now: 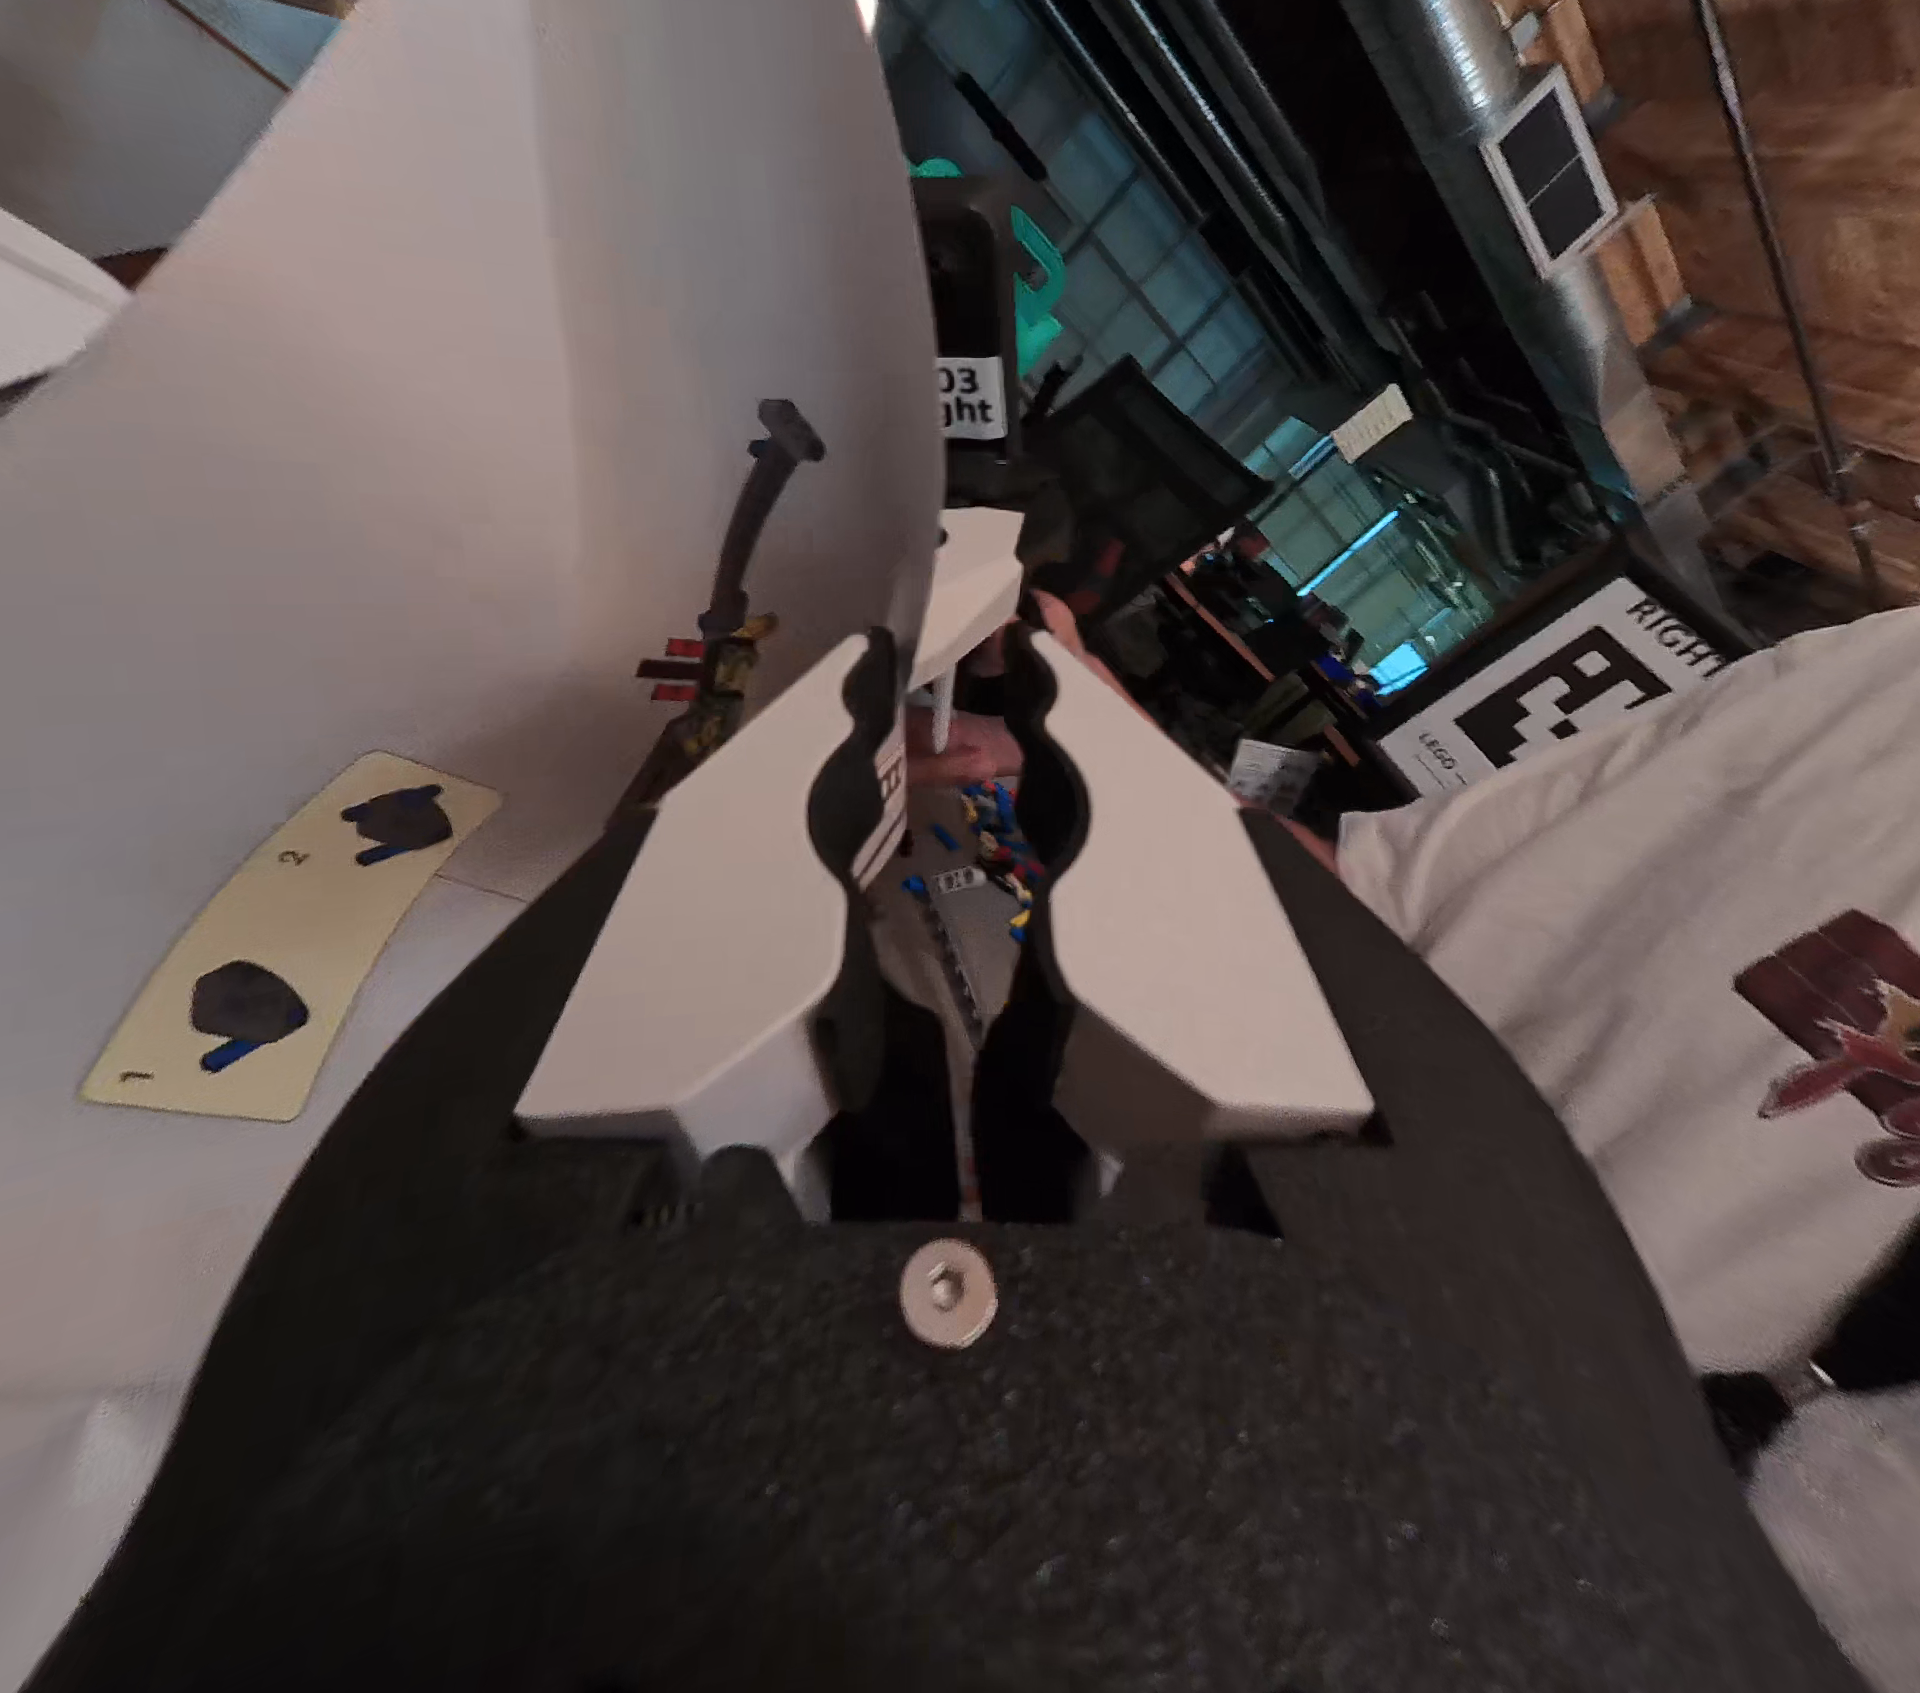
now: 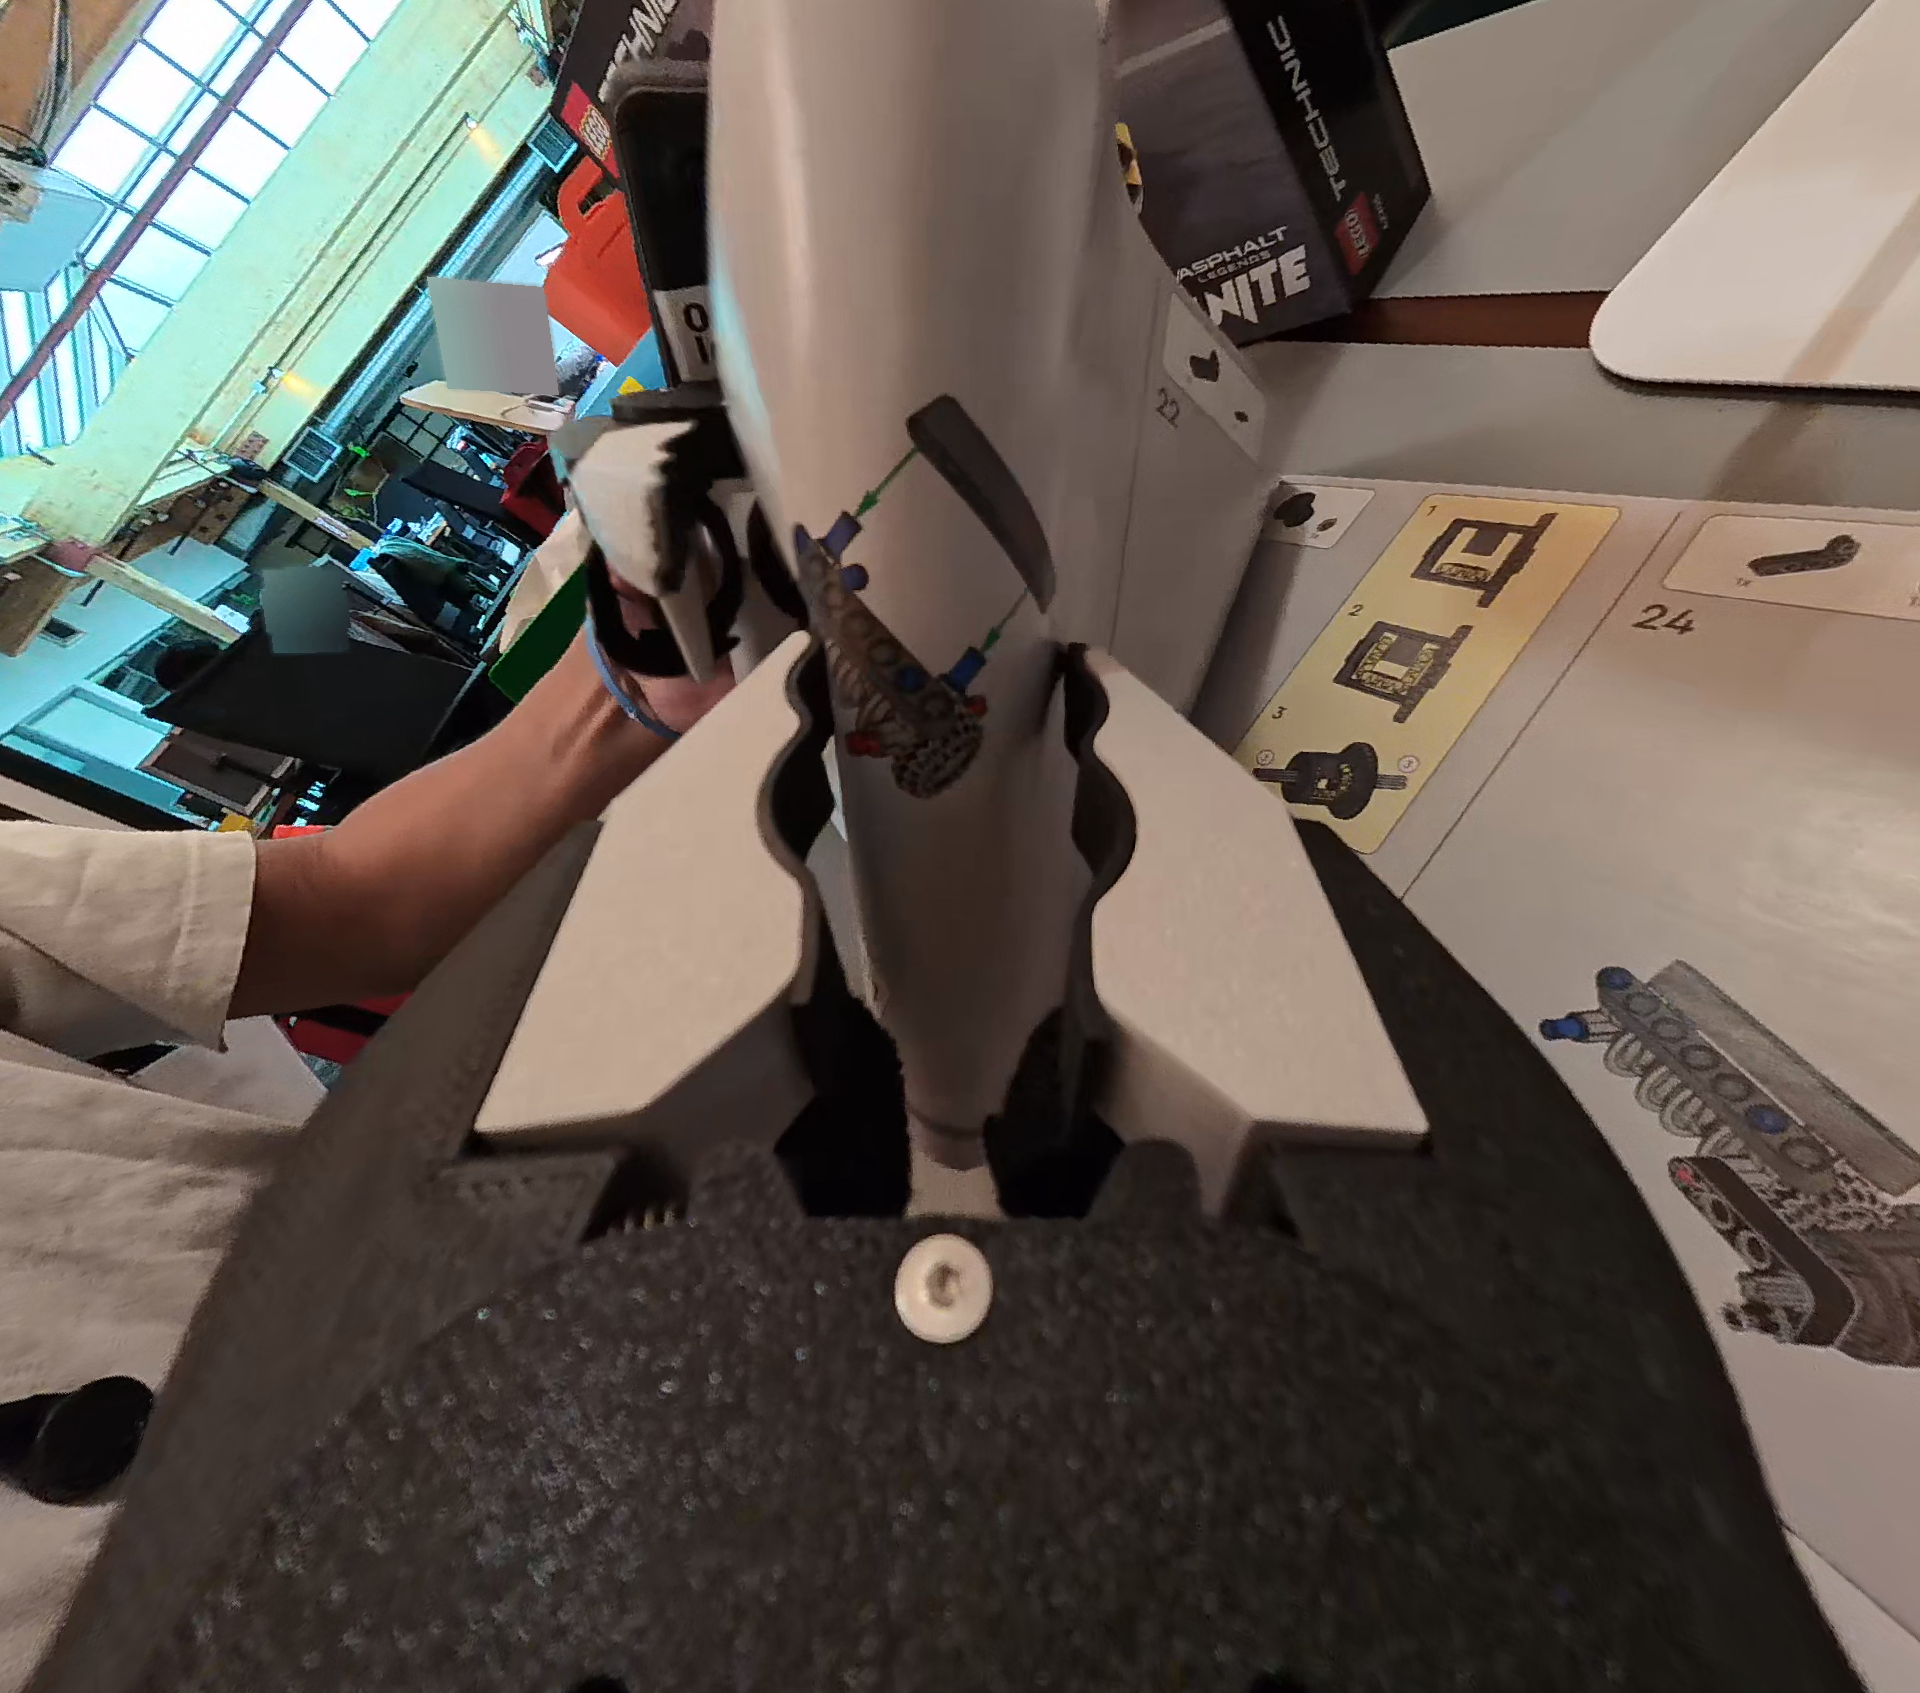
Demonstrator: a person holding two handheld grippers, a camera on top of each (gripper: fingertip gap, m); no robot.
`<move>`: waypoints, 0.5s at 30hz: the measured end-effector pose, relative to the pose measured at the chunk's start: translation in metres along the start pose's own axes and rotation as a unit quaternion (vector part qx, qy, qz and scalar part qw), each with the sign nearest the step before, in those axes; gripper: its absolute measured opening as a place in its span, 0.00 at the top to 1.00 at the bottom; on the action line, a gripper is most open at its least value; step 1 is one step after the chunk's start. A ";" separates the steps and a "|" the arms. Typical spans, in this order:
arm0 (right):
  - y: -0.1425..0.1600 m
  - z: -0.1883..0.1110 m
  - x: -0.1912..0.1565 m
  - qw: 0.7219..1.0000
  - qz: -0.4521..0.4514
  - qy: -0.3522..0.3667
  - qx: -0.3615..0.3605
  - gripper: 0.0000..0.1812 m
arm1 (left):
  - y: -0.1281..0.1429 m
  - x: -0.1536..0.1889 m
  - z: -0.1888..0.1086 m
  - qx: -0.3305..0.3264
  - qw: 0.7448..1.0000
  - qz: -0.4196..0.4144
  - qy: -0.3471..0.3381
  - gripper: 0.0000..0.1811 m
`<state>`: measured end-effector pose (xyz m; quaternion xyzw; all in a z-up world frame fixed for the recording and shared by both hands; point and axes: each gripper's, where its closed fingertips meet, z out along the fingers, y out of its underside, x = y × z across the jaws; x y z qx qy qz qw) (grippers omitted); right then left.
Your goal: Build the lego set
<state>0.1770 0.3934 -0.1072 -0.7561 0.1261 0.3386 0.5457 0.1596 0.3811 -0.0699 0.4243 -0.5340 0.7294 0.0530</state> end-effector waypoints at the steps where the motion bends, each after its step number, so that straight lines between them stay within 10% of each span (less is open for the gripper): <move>1: 0.000 0.000 -0.001 1.000 0.002 -0.005 0.001 0.76 | 0.001 -0.002 0.000 -0.002 1.000 0.010 -0.011 0.96; 15: -0.006 -0.007 -0.003 0.999 0.022 -0.035 0.026 0.79 | -0.004 -0.007 -0.012 0.004 0.995 0.068 -0.075 0.99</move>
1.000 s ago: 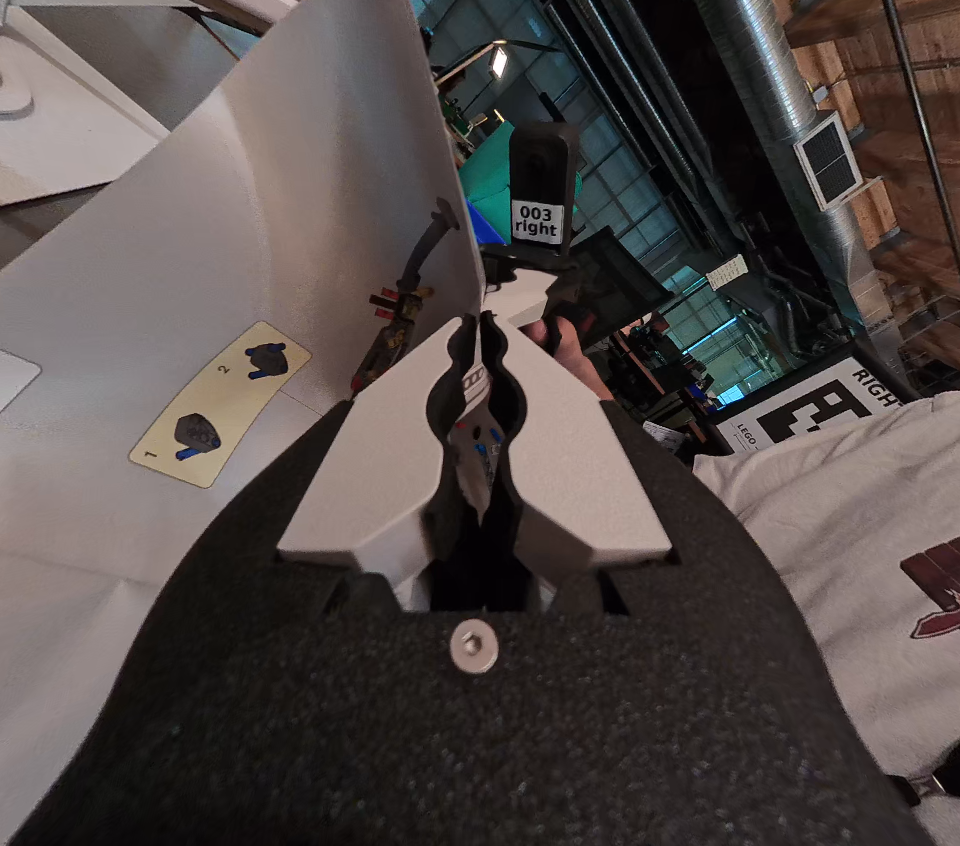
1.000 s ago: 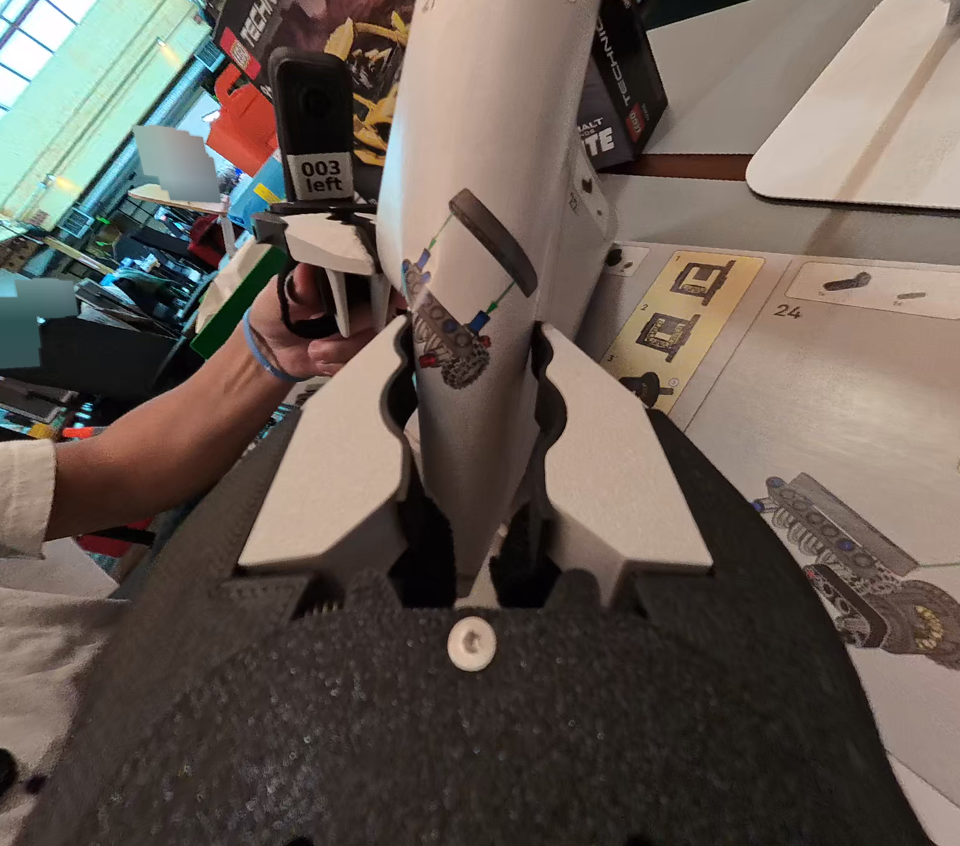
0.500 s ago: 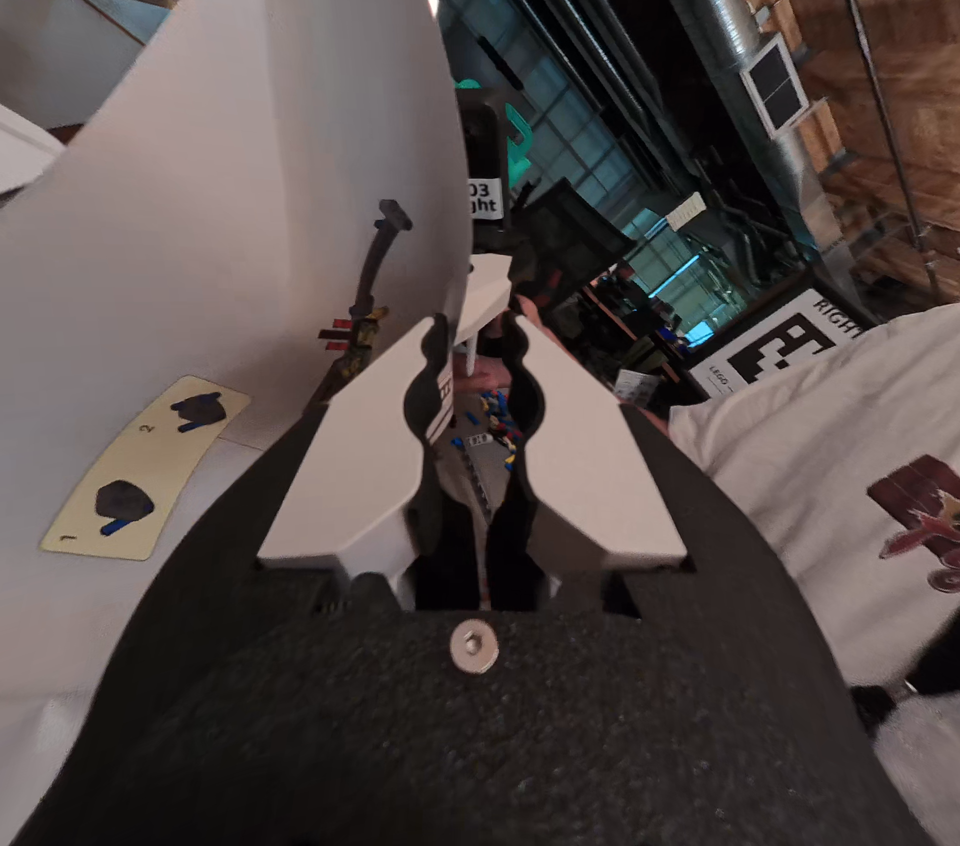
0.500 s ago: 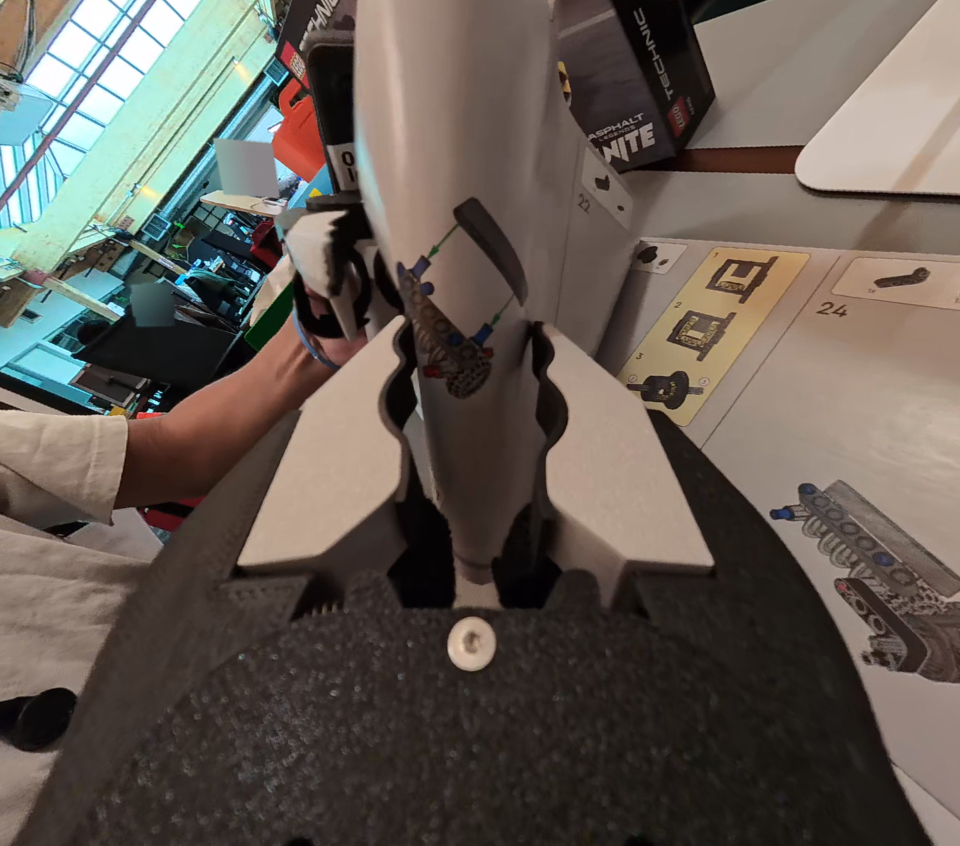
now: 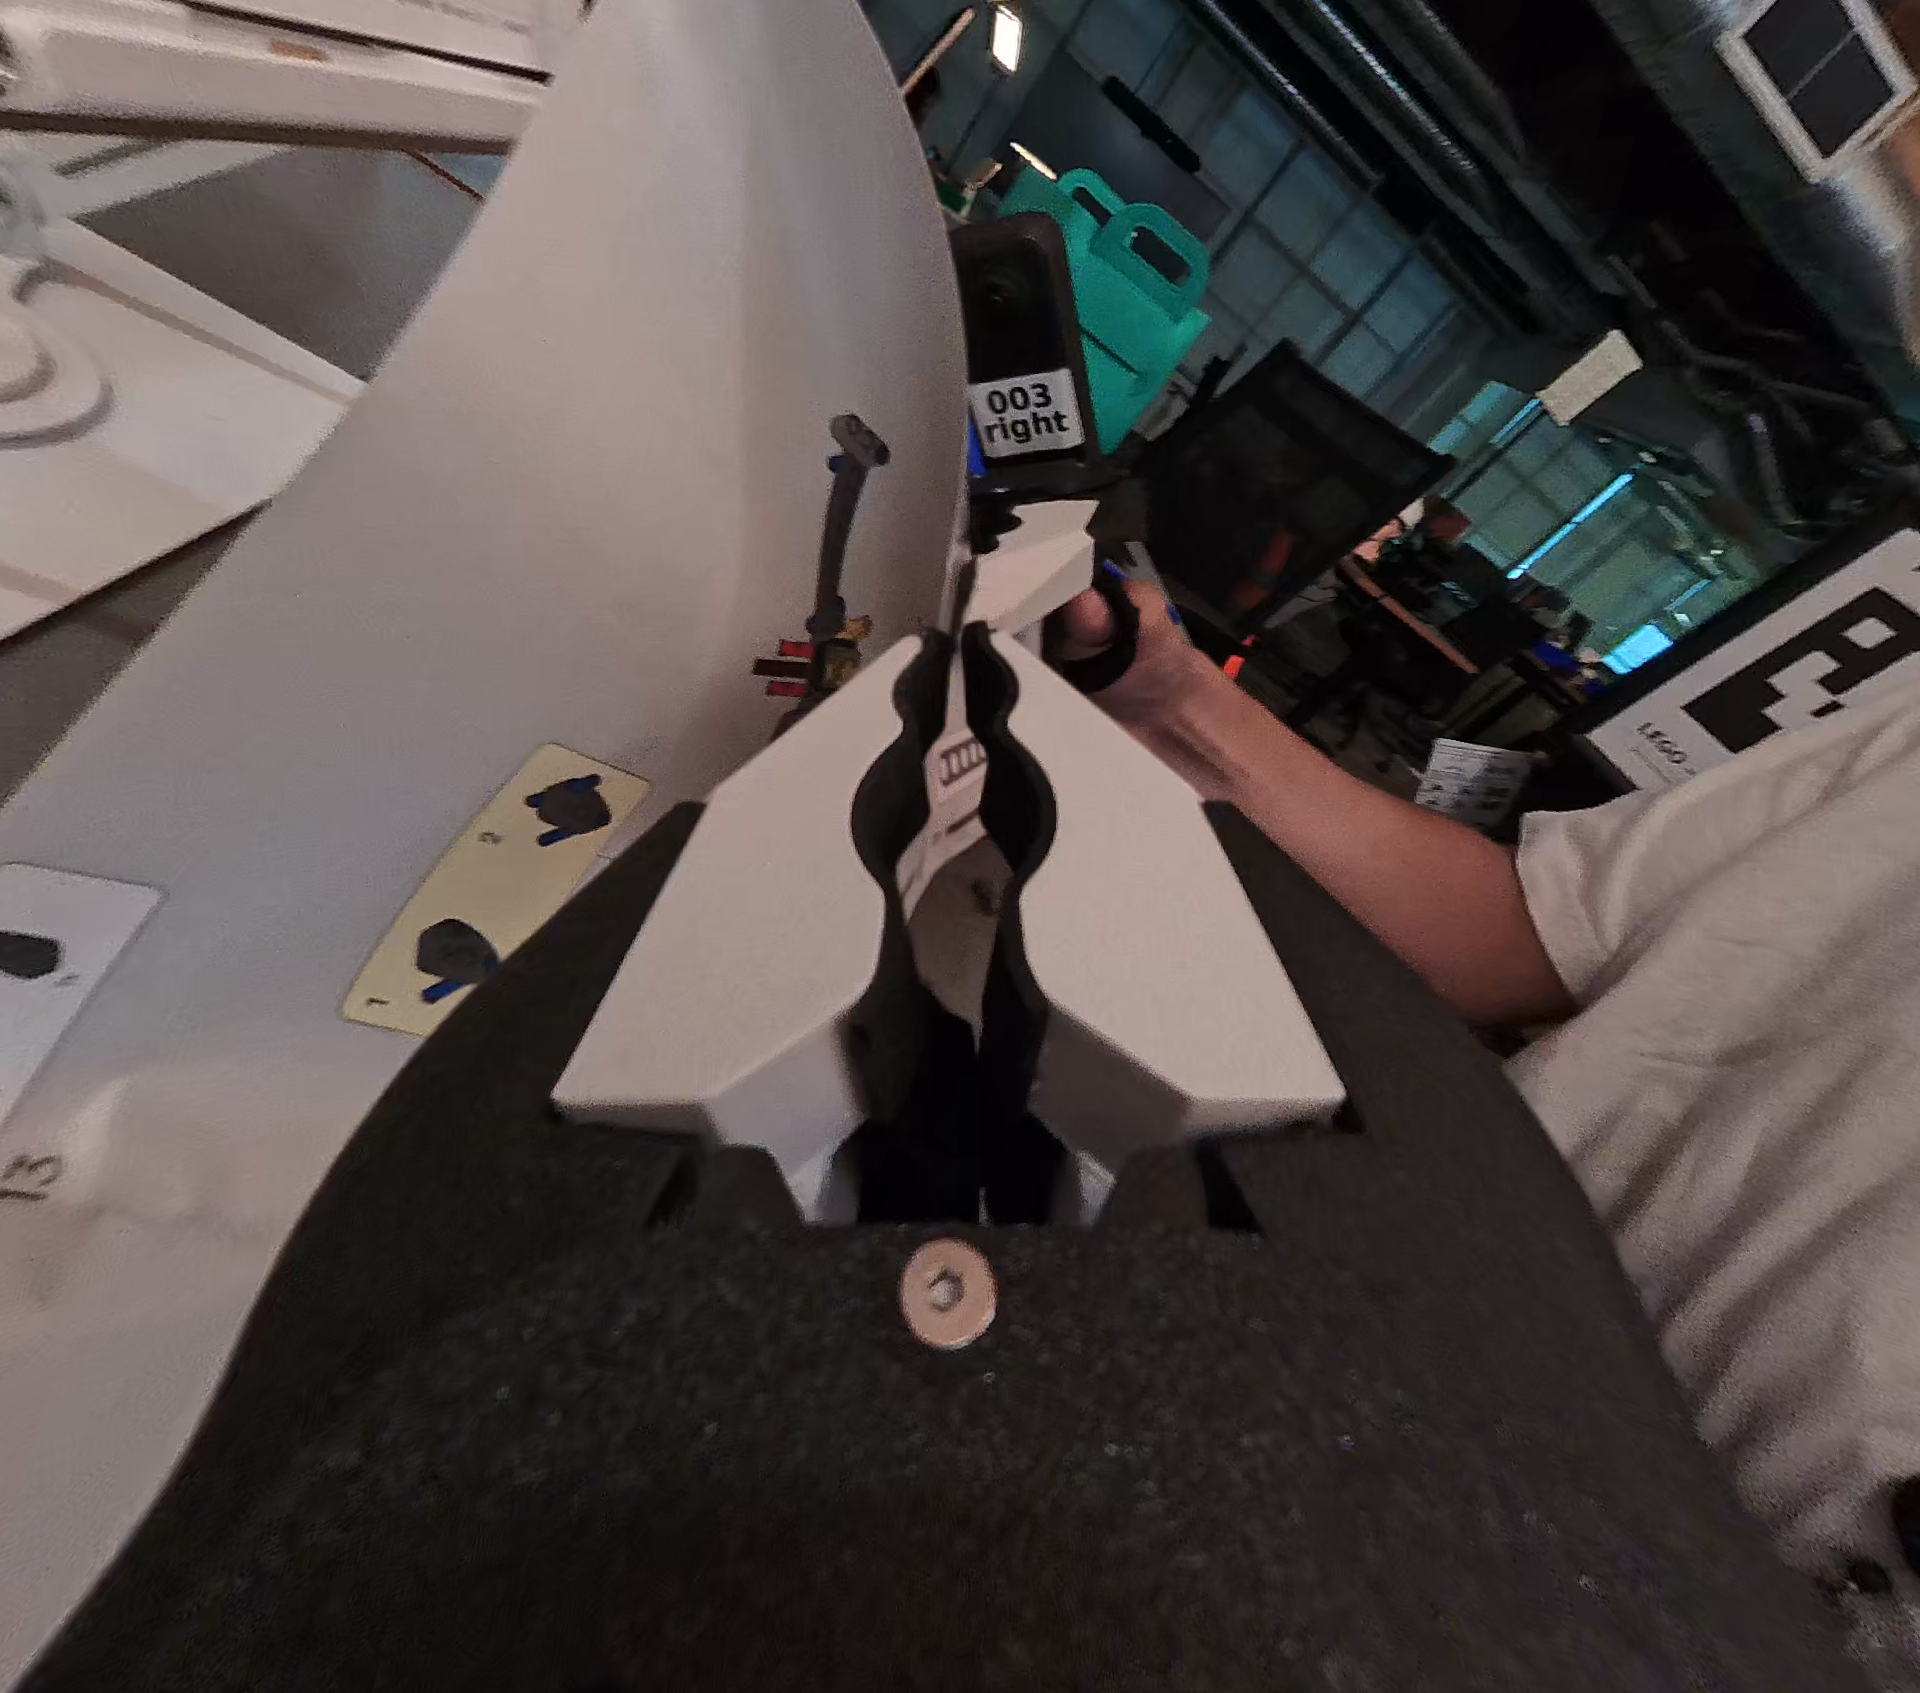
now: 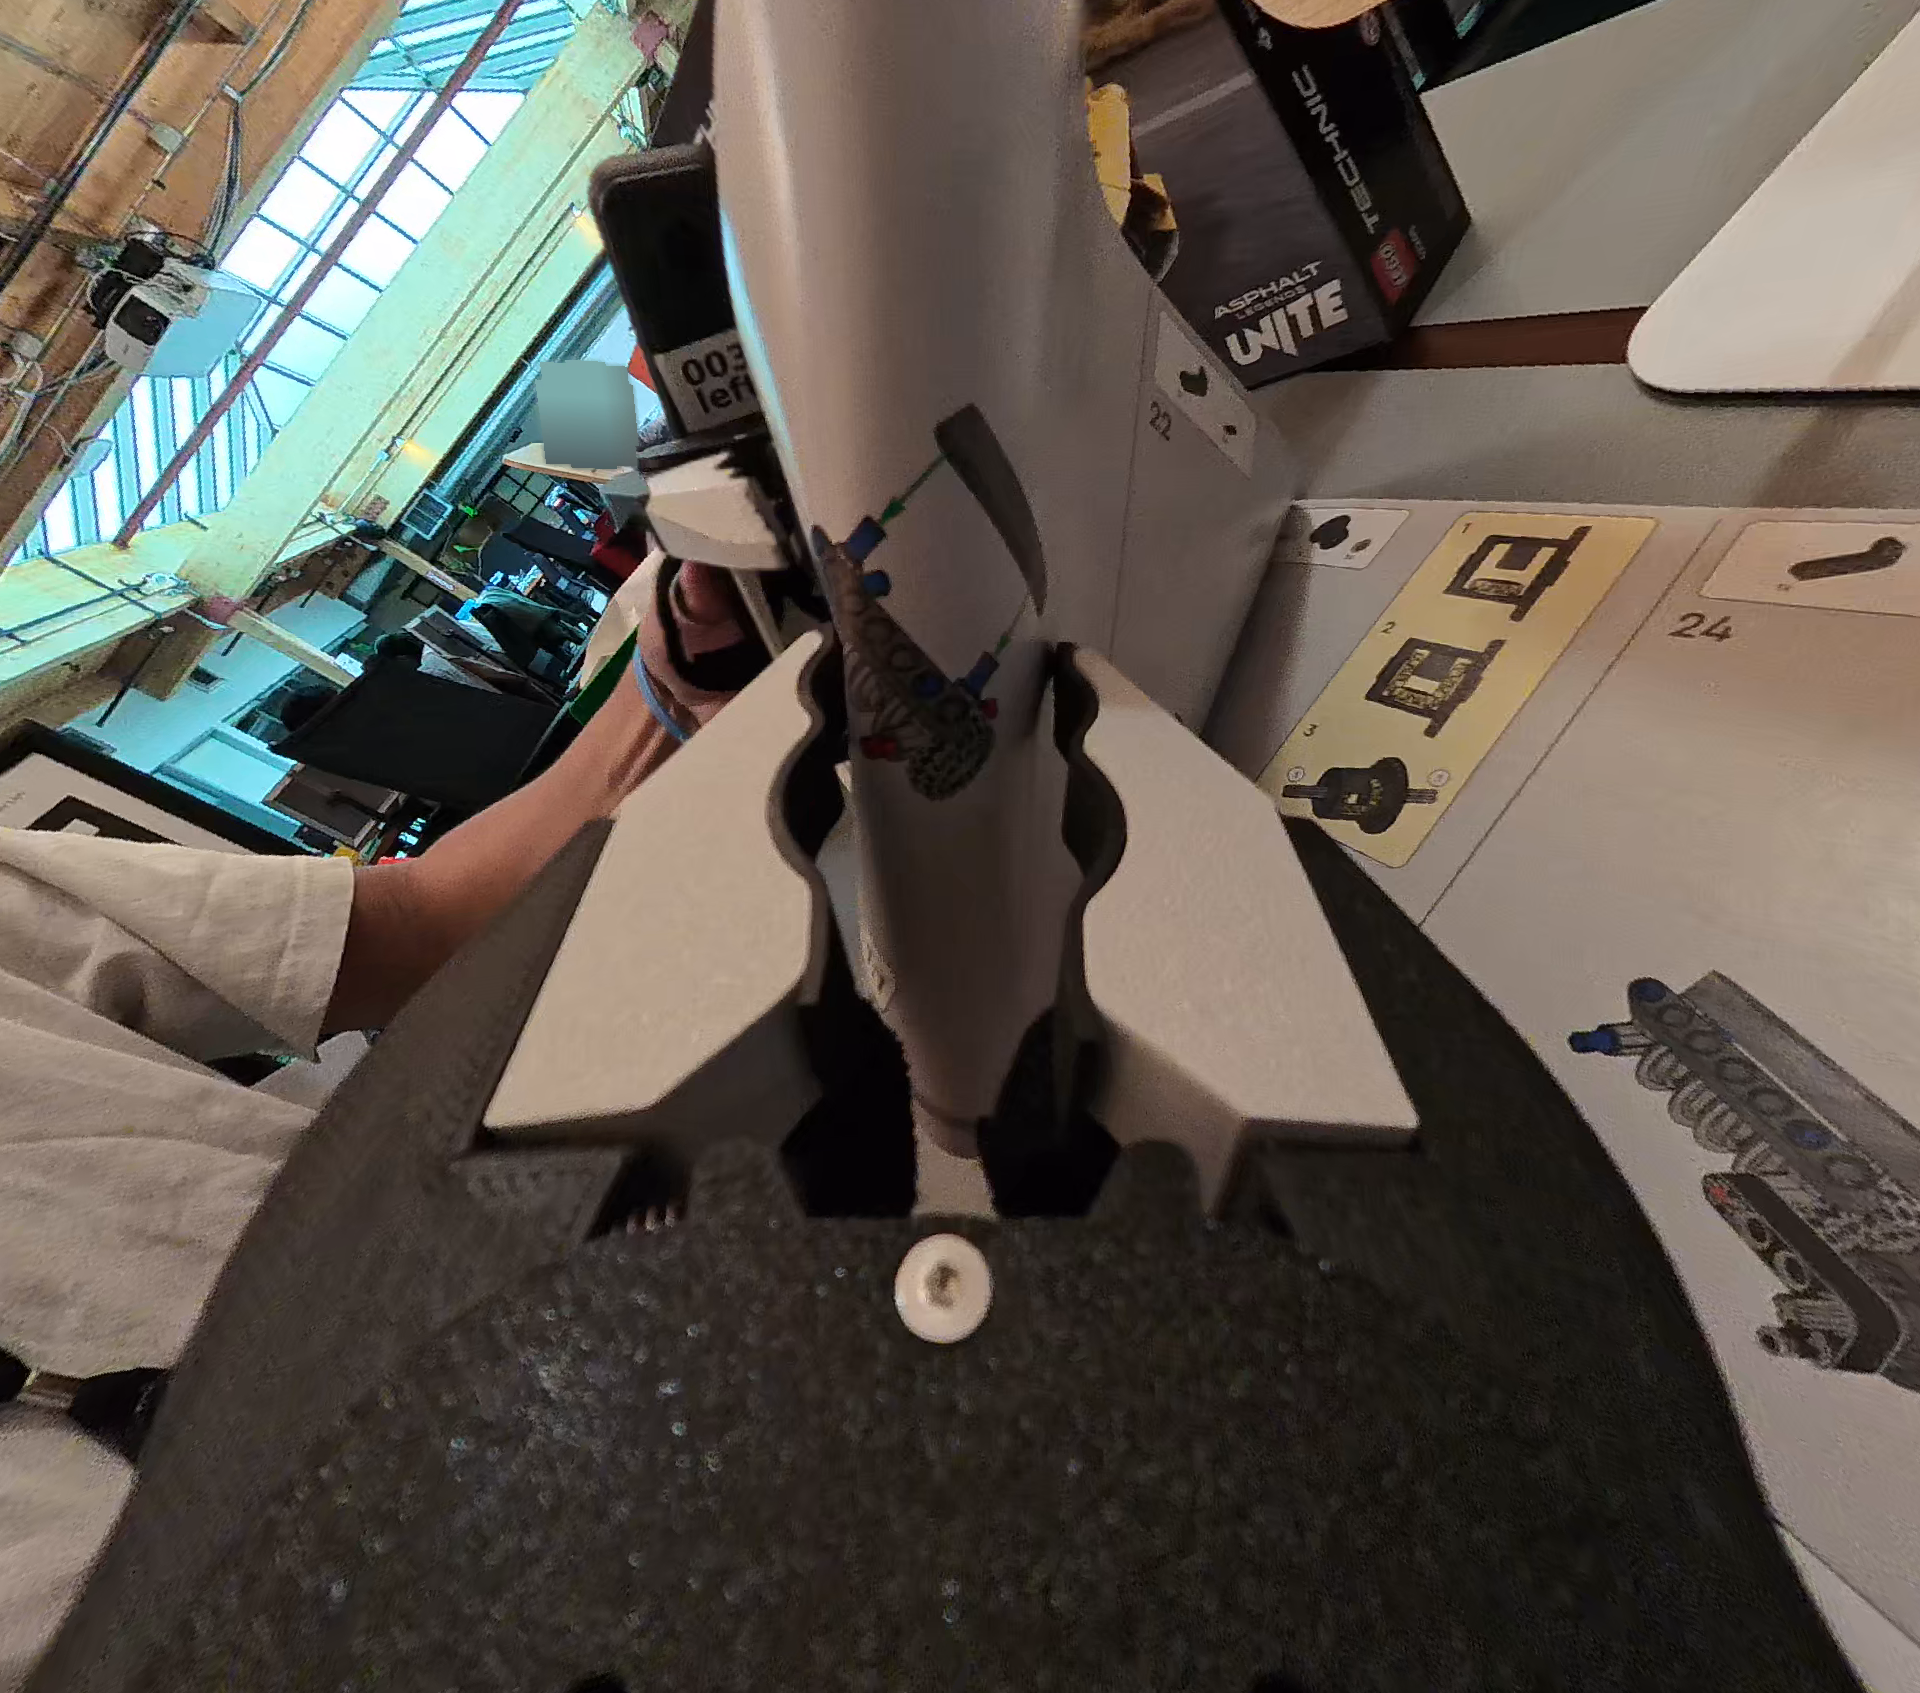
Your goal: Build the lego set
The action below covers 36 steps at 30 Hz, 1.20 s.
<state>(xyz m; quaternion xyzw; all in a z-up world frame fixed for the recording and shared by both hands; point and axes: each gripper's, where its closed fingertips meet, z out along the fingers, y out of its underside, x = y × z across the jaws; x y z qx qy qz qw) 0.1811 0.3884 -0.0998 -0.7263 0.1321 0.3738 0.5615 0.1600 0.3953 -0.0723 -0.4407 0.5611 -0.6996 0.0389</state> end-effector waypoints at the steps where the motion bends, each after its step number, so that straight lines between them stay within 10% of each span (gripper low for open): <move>1: 0.001 0.001 -0.001 1.000 -0.003 -0.004 -0.002 0.79 | -0.001 -0.003 -0.001 -0.001 1.000 0.009 -0.010 0.96; 4: 0.003 0.002 -0.007 1.000 -0.002 -0.024 -0.008 0.76 | 0.008 -0.003 0.003 -0.031 1.000 0.003 0.001 0.66; 12: 0.001 -0.002 -0.008 0.999 0.010 -0.040 0.002 0.76 | 0.038 0.026 0.013 -0.069 0.994 0.011 0.086 0.98; 36: 0.002 -0.012 0.010 1.000 0.011 0.002 -0.002 0.77 | 0.017 0.006 -0.030 0.027 0.999 -0.034 -0.016 1.00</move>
